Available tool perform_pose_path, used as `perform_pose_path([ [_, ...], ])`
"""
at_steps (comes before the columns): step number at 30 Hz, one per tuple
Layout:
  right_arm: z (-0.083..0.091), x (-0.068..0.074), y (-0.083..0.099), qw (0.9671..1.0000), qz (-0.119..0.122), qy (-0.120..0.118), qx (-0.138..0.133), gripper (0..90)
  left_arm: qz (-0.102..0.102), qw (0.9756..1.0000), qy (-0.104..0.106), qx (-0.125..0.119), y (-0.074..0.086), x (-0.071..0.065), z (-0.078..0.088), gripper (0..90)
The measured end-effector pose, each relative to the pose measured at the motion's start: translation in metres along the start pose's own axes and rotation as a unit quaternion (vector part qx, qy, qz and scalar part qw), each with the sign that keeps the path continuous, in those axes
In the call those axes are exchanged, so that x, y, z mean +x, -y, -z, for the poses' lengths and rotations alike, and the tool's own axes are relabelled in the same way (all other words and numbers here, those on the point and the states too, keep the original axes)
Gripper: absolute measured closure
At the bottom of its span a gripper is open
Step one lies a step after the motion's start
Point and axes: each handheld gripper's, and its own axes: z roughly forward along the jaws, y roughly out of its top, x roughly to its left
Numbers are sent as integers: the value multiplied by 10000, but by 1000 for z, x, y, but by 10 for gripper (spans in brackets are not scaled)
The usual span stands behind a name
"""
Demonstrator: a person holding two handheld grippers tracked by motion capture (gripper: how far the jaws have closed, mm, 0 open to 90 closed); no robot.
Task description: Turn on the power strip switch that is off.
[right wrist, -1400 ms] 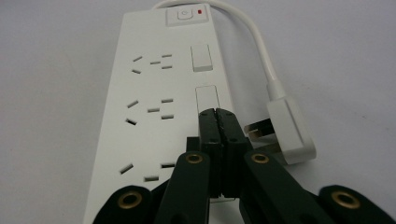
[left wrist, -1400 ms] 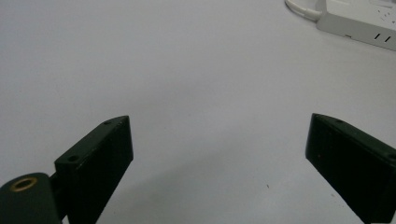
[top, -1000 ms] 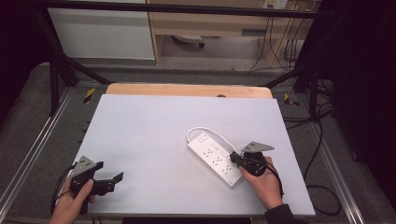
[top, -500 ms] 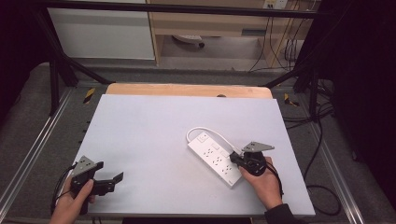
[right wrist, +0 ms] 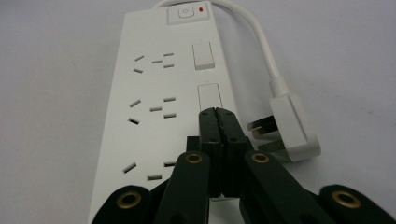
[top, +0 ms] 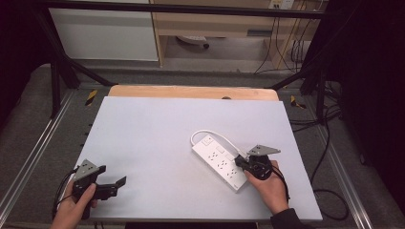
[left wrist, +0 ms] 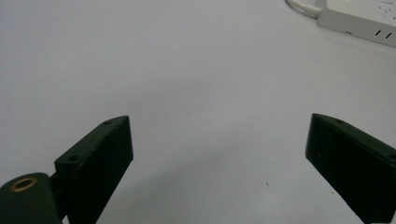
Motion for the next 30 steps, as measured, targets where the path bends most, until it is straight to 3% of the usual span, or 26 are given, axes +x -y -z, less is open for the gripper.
perform_pose_path([
  [30, -4, 2, 0, 9999, 106, -45, -41, 900, 8, 10000, 5, -6, 0, 0, 0, 75],
])
